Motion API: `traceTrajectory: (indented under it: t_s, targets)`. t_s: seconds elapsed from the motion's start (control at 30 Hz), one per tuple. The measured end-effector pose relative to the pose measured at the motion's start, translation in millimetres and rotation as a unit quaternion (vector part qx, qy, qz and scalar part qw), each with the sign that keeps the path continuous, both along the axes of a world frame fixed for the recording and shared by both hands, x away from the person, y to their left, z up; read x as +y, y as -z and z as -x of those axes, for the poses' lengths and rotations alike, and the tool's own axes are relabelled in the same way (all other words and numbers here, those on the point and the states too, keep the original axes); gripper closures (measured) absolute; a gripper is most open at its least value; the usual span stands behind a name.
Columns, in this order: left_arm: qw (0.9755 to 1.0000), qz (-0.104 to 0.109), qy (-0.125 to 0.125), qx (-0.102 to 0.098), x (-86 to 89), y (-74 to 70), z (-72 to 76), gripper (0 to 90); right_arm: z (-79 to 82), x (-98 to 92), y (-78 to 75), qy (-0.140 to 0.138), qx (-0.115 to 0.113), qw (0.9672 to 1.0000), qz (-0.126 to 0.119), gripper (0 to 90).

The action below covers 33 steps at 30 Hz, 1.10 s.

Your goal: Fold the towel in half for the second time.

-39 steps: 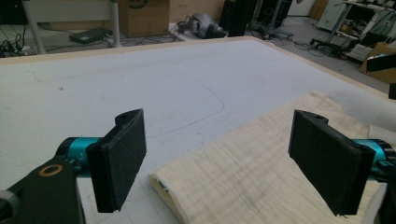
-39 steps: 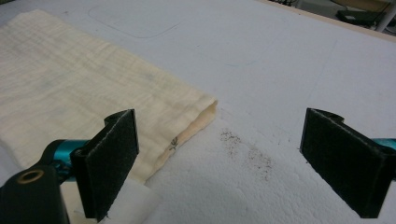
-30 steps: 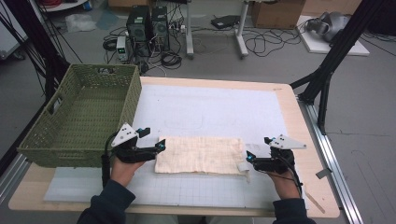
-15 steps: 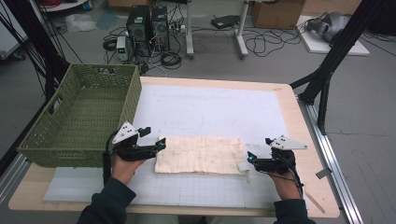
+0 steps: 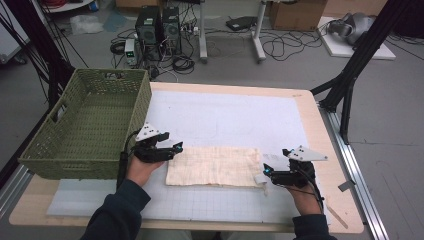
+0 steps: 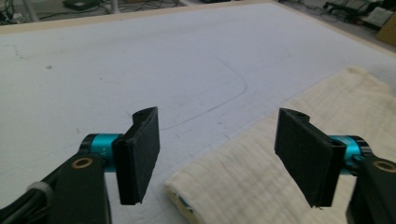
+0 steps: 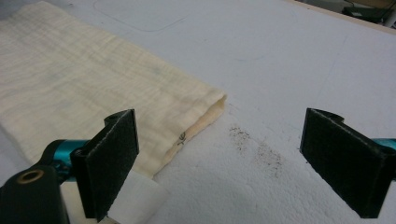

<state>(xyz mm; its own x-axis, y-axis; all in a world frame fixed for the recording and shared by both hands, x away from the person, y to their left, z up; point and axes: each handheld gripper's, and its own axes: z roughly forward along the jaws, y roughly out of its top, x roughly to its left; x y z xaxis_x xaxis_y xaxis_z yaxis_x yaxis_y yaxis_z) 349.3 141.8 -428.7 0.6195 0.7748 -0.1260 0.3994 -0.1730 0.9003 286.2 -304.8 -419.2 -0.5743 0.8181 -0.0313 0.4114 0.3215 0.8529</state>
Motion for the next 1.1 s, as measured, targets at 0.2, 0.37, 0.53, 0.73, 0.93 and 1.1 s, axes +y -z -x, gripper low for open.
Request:
traceTrajectory:
  t_s: [0.2, 0.37, 0.53, 0.73, 0.93, 1.1]
  targets:
    - [0.9987, -0.036, -0.013, 0.032, -3.9, 13.3, -9.6, 43.4, -1.2, -0.3, 1.4, 0.001, 0.003, 1.0, -0.002, 11.0]
    - [0.9959, -0.068, -0.02, 0.056, -4.2, 19.6, -12.6, 46.7, -2.2, 1.8, 3.6, -0.001, 0.011, 0.9999, -0.002, 11.0]
    - [0.9947, -0.078, -0.011, 0.067, -5.6, 22.5, -13.3, 54.5, -4.2, 5.0, 5.5, -0.006, 0.015, 0.9999, 0.002, 11.0]
    - [0.9936, -0.098, 0.013, 0.055, -9.1, 22.4, -9.4, 74.4, -7.4, 10.0, 7.3, -0.009, 0.023, 0.9997, 0.004, 11.0]
    - [0.9945, -0.093, 0.013, 0.045, -7.7, 21.8, -6.8, 83.3, -16.4, 17.9, 9.0, -0.017, 0.027, 0.9995, 0.002, 11.1]
    - [0.9971, -0.062, 0.009, 0.042, -1.9, 21.0, -5.5, 83.4, -32.6, 25.1, 10.2, -0.018, 0.04, 0.999, 0.008, 11.1]
